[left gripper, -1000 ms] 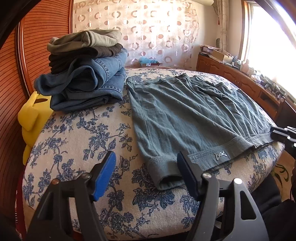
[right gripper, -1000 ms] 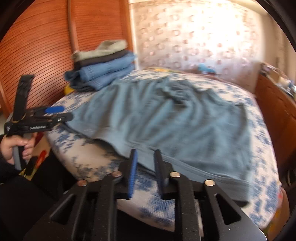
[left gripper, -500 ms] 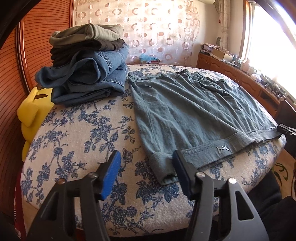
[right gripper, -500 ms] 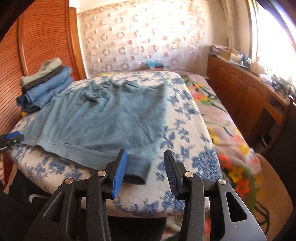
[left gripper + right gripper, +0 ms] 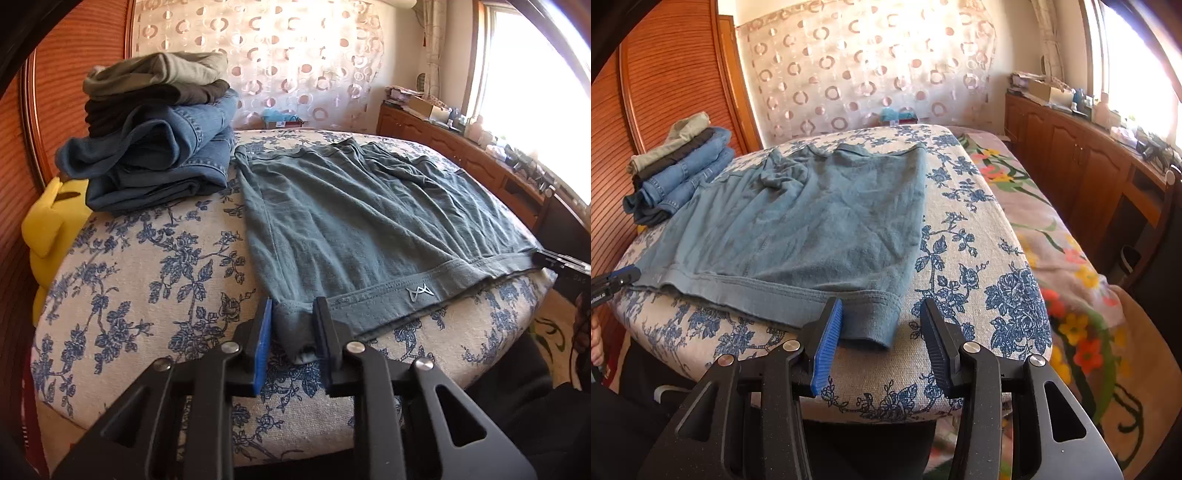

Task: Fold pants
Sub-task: 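Grasp the shorts hem with the left gripper while the right gripper grasps the leg hem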

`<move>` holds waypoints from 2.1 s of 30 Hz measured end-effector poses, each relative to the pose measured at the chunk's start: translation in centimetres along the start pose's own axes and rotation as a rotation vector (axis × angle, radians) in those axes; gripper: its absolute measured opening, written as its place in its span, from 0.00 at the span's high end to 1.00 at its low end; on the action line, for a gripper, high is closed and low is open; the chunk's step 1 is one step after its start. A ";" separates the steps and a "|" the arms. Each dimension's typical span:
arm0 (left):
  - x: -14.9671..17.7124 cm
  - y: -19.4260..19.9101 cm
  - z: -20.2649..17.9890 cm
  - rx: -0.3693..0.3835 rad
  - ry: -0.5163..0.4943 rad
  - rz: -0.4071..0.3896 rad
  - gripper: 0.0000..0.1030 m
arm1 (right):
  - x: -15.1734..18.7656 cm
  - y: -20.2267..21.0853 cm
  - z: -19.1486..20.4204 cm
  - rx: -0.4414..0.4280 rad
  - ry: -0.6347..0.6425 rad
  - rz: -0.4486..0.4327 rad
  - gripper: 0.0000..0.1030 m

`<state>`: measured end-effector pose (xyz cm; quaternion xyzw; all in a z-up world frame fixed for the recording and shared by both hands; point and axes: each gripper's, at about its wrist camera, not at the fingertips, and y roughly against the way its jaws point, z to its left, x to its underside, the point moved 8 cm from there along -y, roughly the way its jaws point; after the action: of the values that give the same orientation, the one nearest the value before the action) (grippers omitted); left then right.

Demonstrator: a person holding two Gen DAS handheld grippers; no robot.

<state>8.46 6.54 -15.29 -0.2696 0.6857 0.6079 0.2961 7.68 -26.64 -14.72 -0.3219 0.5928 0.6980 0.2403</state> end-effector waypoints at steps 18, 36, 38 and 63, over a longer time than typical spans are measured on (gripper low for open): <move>0.2 0.2 0.5 -0.009 -0.001 -0.004 0.92 | 0.3 0.0 0.7 -0.022 0.021 0.010 0.76; 0.5 0.9 0.5 0.013 0.008 -0.005 0.93 | 0.2 1.4 0.5 -0.055 0.017 0.003 0.97; 0.6 0.9 0.4 0.012 0.007 -0.001 0.93 | 0.1 1.5 0.5 -0.057 0.018 -0.003 0.97; -0.9 -0.1 3.0 -0.045 0.029 -0.007 0.23 | 0.4 0.6 0.0 -0.032 0.015 0.018 0.93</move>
<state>9.41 9.53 -14.92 -0.2872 0.6752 0.6181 0.2821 6.99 -26.77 -14.57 -0.3255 0.5861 0.7072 0.2243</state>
